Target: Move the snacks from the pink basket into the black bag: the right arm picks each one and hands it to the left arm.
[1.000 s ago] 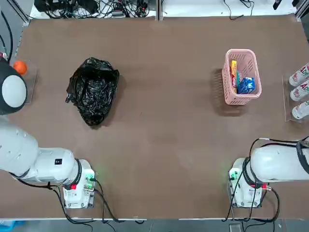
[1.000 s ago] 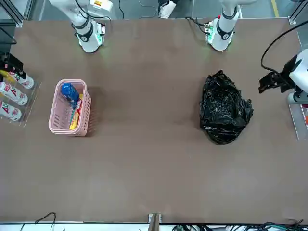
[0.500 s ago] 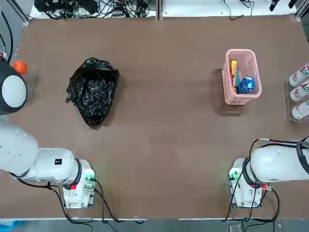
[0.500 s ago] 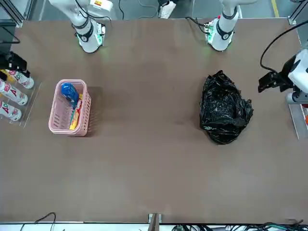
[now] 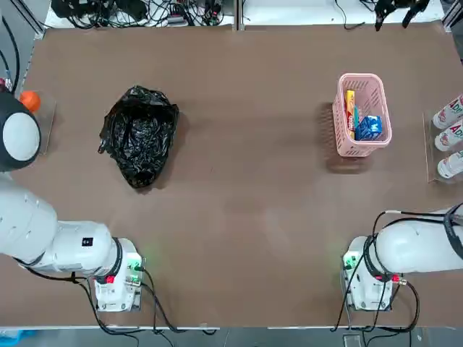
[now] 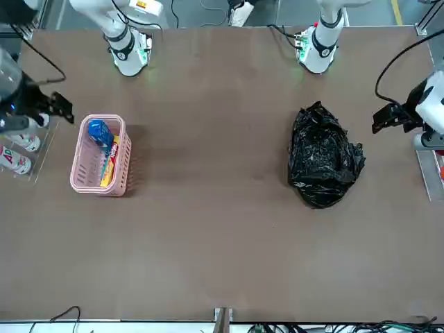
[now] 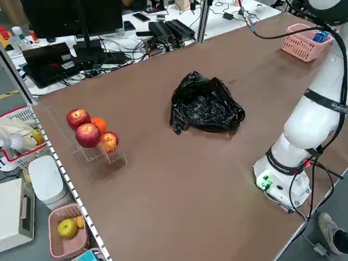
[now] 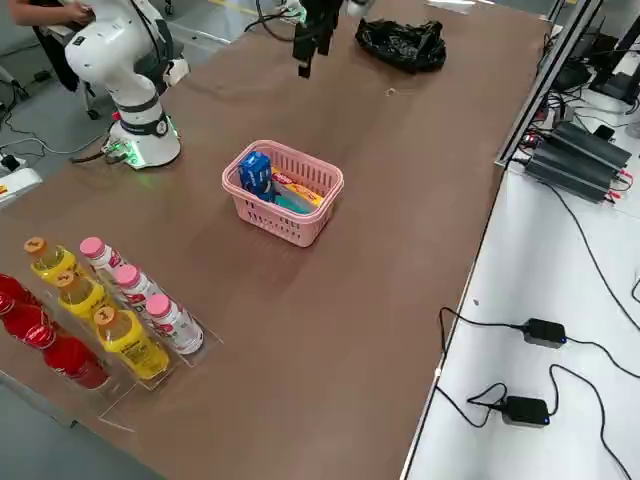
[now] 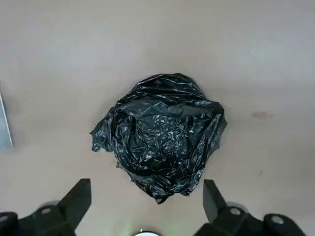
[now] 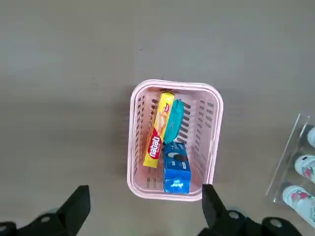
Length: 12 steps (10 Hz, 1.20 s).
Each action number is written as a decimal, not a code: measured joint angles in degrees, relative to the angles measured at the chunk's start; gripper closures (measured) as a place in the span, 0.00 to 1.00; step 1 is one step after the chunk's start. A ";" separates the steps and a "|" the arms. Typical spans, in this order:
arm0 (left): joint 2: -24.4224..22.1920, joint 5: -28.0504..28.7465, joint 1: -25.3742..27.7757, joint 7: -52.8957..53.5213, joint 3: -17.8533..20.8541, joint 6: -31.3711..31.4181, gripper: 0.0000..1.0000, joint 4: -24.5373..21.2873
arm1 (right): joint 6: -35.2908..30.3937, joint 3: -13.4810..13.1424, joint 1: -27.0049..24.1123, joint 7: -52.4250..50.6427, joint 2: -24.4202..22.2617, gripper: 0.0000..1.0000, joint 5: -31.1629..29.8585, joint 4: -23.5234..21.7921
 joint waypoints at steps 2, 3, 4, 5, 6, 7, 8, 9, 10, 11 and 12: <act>0.00 0.00 -0.08 0.00 -0.06 0.00 0.00 0.00 | 3.28 -0.23 -0.20 0.04 -0.05 0.00 0.00 -4.06; 0.00 0.00 -0.04 0.00 -0.04 0.00 0.00 0.02 | 5.76 -0.37 -0.25 0.04 -0.28 0.00 0.01 -6.12; -0.01 0.00 0.08 0.00 0.07 0.00 0.00 0.08 | 8.66 -0.58 -0.33 0.12 -0.62 0.00 0.33 -8.86; -0.01 0.00 0.30 0.00 0.24 0.00 0.00 0.16 | 11.36 -0.82 -0.53 0.13 -0.79 0.00 1.19 -11.48; -0.01 0.00 0.42 0.00 0.41 0.00 0.00 0.18 | 13.92 -0.92 -0.62 0.12 -0.87 0.00 1.90 -13.86; -0.01 0.00 0.43 0.00 0.46 0.00 0.00 0.18 | 16.52 -0.91 -0.62 0.12 -0.98 0.00 2.03 -16.42; -0.01 0.00 0.43 0.00 0.46 0.00 0.00 0.18 | 19.18 -0.93 -0.72 -0.07 -1.10 0.00 2.03 -19.37; -0.01 0.00 0.42 0.00 0.46 0.00 0.00 0.18 | 21.43 -0.98 -1.14 -0.38 -1.16 0.00 2.03 -22.08; -0.01 0.00 0.42 0.00 0.46 0.00 0.00 0.18 | 24.20 -1.01 -2.36 -2.07 -1.24 0.00 2.03 -24.62; -0.01 0.00 0.42 0.00 0.46 0.00 0.00 0.17 | 27.35 -1.06 -3.85 -4.34 -1.30 0.00 2.03 -26.92; -0.01 0.00 0.42 -0.01 0.46 -0.01 0.00 0.16 | 30.04 -1.11 -5.74 -6.85 -1.32 0.00 2.03 -29.02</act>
